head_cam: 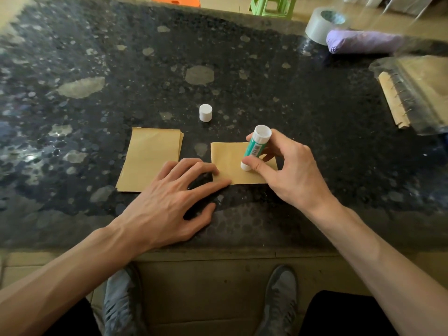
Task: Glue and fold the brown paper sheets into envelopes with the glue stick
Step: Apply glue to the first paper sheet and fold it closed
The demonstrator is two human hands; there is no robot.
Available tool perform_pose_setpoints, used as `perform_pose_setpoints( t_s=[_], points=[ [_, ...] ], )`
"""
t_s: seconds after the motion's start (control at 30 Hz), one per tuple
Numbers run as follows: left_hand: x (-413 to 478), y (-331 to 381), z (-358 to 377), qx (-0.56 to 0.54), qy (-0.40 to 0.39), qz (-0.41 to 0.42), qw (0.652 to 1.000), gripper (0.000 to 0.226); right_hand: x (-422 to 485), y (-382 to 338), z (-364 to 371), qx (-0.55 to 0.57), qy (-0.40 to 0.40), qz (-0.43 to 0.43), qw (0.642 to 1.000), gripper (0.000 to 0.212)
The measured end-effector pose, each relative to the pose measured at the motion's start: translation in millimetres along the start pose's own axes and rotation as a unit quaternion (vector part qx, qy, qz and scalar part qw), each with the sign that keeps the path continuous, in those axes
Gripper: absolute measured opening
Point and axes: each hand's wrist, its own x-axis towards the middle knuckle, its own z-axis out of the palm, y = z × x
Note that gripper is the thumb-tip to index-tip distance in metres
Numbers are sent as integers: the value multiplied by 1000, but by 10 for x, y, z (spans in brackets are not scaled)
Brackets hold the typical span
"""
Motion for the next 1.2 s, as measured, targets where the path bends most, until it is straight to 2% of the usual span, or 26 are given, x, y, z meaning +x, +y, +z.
perform_pose_setpoints(
  t_s=[0.2,1.2],
  points=[
    [-1,-9,-4,0,-4,2,1000,53,-23,-41,18,-42,4,-17,999,42],
    [6,16,-11,-5,3,-1,1000,51,203,-7,78,-46,39,-3,998,37]
  ],
)
